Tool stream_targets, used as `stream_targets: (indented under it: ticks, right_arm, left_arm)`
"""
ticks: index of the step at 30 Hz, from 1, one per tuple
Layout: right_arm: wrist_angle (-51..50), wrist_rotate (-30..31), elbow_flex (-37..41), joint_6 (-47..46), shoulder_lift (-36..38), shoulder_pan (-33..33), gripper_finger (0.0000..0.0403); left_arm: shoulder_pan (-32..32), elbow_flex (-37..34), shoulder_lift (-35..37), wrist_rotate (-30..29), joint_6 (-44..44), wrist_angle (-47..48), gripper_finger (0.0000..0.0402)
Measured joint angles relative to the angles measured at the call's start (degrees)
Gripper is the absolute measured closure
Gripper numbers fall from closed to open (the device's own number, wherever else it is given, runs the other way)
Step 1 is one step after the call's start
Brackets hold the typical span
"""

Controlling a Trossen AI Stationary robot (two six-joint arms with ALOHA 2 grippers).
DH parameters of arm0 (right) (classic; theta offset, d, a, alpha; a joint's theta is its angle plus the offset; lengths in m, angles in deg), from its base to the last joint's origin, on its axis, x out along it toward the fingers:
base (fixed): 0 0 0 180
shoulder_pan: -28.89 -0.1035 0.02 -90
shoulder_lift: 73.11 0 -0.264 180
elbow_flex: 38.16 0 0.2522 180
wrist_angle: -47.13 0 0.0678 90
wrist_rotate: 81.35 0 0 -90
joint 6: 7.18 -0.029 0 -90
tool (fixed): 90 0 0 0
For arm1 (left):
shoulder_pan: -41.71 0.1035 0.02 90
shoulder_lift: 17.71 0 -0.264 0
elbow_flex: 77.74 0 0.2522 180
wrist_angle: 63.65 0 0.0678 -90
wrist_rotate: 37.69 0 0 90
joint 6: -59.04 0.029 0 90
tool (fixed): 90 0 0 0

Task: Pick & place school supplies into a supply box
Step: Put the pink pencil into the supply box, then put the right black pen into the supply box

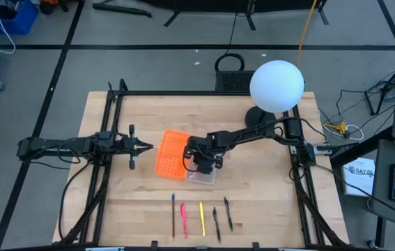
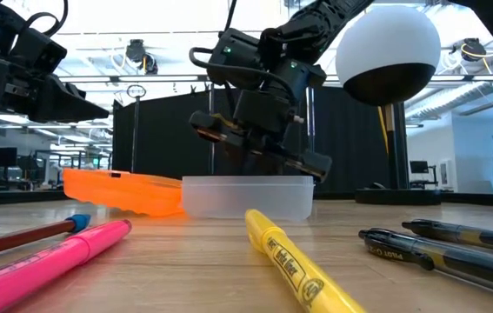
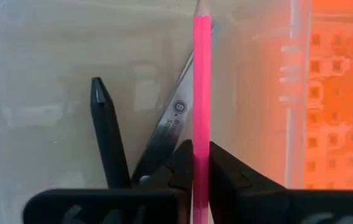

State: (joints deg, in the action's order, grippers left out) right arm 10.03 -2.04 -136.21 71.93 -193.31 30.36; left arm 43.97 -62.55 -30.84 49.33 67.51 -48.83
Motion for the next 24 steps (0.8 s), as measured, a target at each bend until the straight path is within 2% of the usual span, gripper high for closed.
stream_targets:
  ticks: [5,10,14,18,21,24]
  right_arm:
    - [1.07,1.64,0.04,0.11,0.06,-0.3,0.0334]
    - [1.32,6.7,0.04,1.53,0.41,-0.98,0.0326]
    - [0.62,14.56,0.17,1.58,2.76,-1.59,0.0331]
    - [-1.81,23.34,0.17,1.64,9.03,-2.73,0.0342]
    - [-3.11,27.0,0.17,-4.11,15.67,-4.1,0.0351]
    - [-3.82,27.03,0.15,-18.29,23.27,-5.87,0.0362]
  left_arm:
    - [0.0,0.0,0.0,0.02,0.39,-0.02,0.0371]
    - [0.0,0.0,0.0,0.0,0.38,-0.03,0.0371]
    - [0.0,-0.04,0.0,0.03,0.37,-0.33,0.0371]
    - [0.0,-0.09,0.0,0.05,0.04,-0.72,0.0371]
    - [0.0,-0.09,0.0,0.04,-0.51,-0.73,0.0371]
    - [0.0,-0.09,0.0,0.0,-1.2,-1.0,0.0371]
